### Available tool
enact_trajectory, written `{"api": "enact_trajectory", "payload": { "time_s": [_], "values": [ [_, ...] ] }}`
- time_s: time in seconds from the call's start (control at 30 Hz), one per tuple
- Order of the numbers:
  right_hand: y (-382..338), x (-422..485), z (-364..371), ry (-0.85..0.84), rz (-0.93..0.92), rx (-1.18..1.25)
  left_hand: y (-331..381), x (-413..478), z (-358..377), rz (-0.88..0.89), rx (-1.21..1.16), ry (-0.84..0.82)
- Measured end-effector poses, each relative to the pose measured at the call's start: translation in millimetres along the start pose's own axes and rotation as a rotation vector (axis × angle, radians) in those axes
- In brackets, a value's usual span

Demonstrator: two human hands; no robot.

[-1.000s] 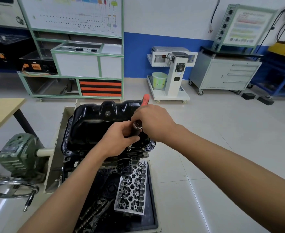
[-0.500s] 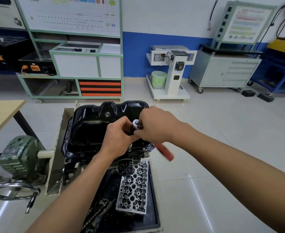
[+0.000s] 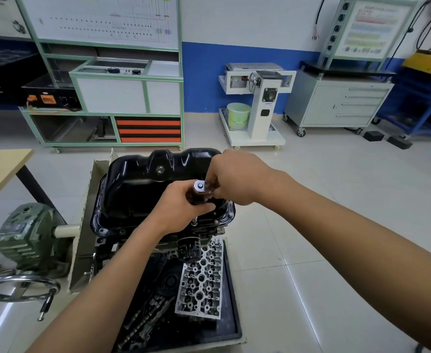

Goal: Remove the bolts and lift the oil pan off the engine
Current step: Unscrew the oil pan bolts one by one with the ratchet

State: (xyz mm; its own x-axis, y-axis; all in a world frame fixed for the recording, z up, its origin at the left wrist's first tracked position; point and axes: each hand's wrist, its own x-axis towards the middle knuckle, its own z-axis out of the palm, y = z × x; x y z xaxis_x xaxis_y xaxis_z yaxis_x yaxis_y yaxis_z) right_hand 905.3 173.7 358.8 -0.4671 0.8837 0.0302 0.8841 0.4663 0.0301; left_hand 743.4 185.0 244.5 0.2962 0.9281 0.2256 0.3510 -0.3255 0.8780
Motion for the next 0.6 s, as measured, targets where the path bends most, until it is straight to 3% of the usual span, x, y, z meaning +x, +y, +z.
{"api": "enact_trajectory", "payload": {
  "time_s": [0.17, 0.37, 0.5, 0.6],
  "values": [
    [2.0, 6.2, 1.9, 0.096, -0.013, -0.106, 5.8, -1.4, -10.0, -0.022, -0.054, -0.143],
    [9.0, 12.1, 9.0, 0.134, -0.175, -0.043, 5.5, -3.5, -11.6, -0.017, -0.081, -0.083],
    [6.9, 11.0, 7.0, 0.125, -0.043, -0.048, 0.7, -5.4, -6.7, 0.012, -0.045, -0.017],
    [8.1, 10.9, 0.2, 0.028, 0.066, 0.029, -2.8, -5.1, -4.8, 0.025, -0.014, 0.058]
  ]
}}
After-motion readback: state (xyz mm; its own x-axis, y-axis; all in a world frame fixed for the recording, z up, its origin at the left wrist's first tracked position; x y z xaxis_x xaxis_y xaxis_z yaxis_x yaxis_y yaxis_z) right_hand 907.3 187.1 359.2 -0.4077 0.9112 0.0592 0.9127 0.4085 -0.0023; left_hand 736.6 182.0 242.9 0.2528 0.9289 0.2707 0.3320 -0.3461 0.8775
